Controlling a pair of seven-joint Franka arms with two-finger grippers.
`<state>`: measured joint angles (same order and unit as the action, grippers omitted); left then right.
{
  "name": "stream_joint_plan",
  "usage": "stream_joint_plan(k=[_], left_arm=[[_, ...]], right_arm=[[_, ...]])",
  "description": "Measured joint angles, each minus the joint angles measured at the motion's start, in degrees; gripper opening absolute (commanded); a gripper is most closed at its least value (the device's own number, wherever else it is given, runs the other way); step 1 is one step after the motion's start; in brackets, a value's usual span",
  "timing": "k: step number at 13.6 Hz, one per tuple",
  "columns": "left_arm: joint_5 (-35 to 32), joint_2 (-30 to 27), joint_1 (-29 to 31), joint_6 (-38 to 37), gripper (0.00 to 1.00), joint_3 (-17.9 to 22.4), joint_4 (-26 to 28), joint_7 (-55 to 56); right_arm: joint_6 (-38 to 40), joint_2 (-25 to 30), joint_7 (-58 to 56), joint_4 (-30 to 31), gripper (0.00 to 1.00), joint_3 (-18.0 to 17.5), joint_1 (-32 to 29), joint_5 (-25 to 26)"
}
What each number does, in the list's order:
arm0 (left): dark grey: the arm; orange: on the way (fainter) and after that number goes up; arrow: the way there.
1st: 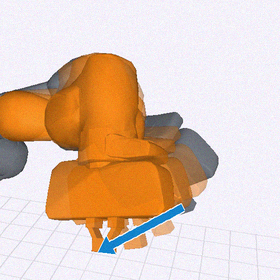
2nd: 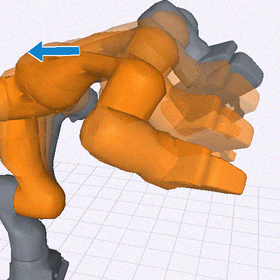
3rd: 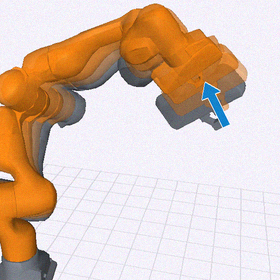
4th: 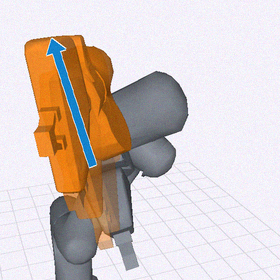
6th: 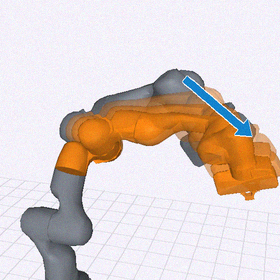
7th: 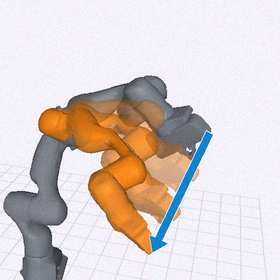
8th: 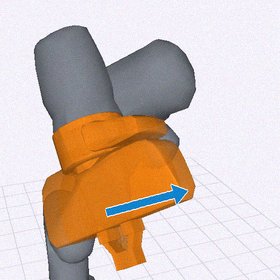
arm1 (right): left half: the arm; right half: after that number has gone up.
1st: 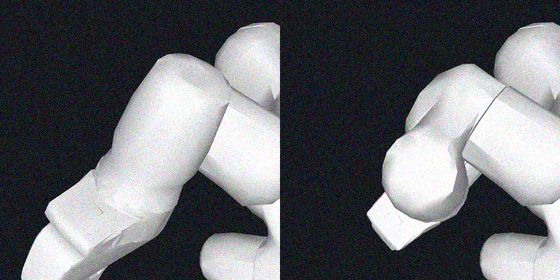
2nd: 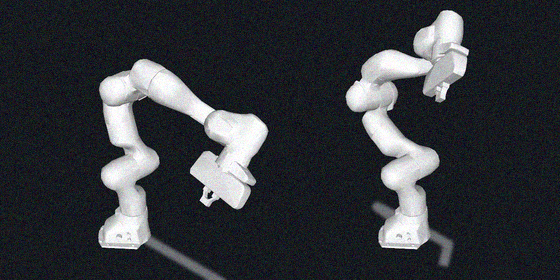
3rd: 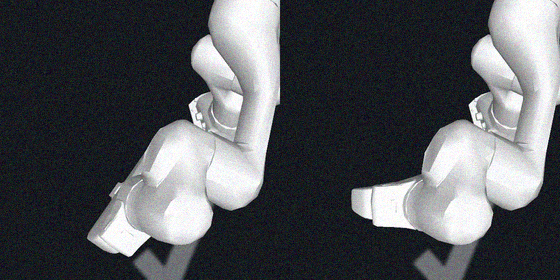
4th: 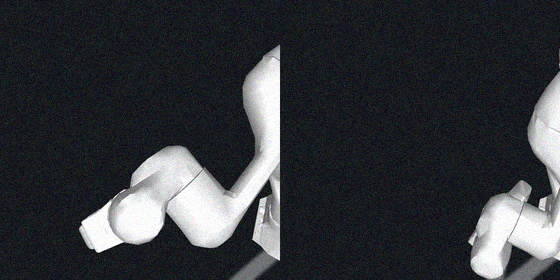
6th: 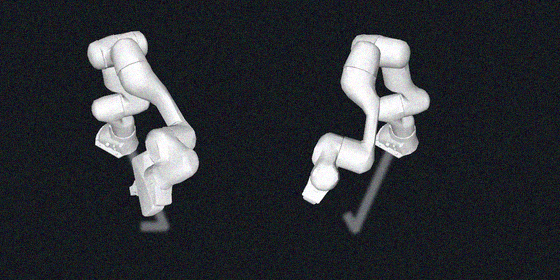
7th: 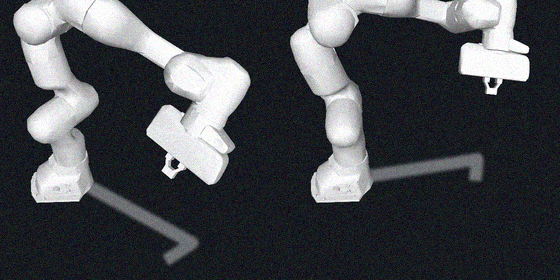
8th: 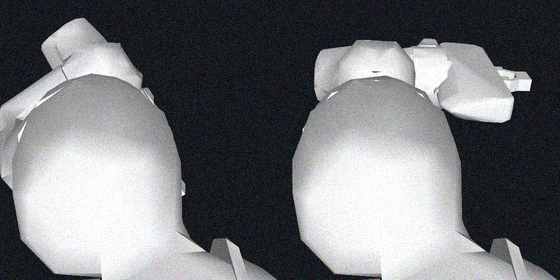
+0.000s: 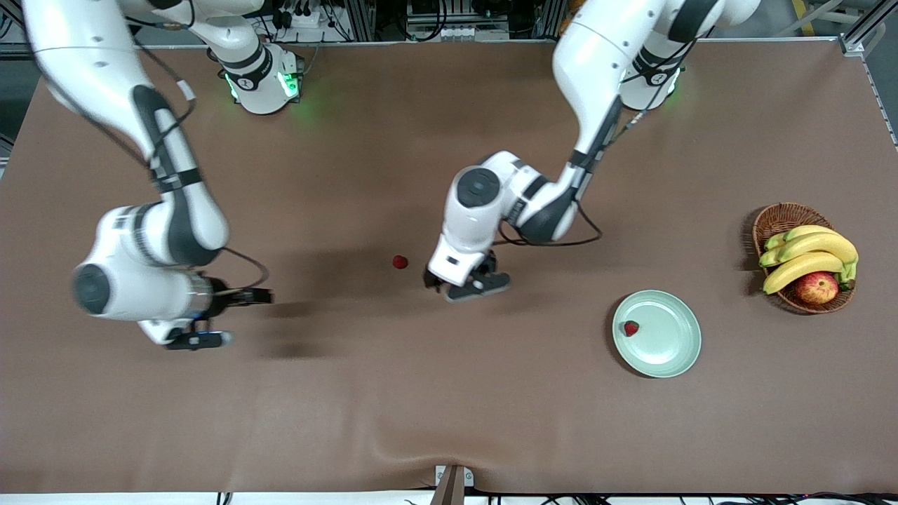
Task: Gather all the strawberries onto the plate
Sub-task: 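Set the strawberry mid-table with the right gripper while the left gripper approaches, then grasp the strawberry with the left gripper while the right gripper grasps another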
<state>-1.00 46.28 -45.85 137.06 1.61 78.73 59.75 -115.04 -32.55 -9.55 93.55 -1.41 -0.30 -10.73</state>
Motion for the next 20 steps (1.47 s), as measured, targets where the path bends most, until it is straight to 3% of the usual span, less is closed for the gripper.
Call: stream_joint_plan(k=[4, 9, 18, 19, 20], left_arm=[[0.0, 3.6, -9.6, 2.8, 1.0, 7.2, -2.1, 0.0], [-0.3, 9.0, -20.8, 8.1, 1.0, 16.3, -3.3, 0.0], [-3.0, 14.7, -25.1, 11.0, 1.0, 19.5, -5.7, 0.0], [-3.0, 14.9, -25.2, 11.1, 0.89, 19.7, -5.9, 0.0], [-3.0, 15.0, -25.2, 11.1, 0.55, 19.7, -6.1, 0.0]], right_arm=[[-3.2, -2.1, -12.7, 0.2, 1.0, -0.3, -5.6, 8.8], [-11.1, -5.0, -22.2, 0.3, 1.0, -0.3, -9.8, 9.9], [-12.5, -8.0, -24.2, 0.6, 1.0, -0.4, -12.5, 9.9], [-12.5, -8.2, -24.2, 0.6, 0.97, -0.4, -12.5, 9.9], [-12.5, -8.5, -24.2, 0.8, 0.92, -0.4, -12.5, 9.9]])
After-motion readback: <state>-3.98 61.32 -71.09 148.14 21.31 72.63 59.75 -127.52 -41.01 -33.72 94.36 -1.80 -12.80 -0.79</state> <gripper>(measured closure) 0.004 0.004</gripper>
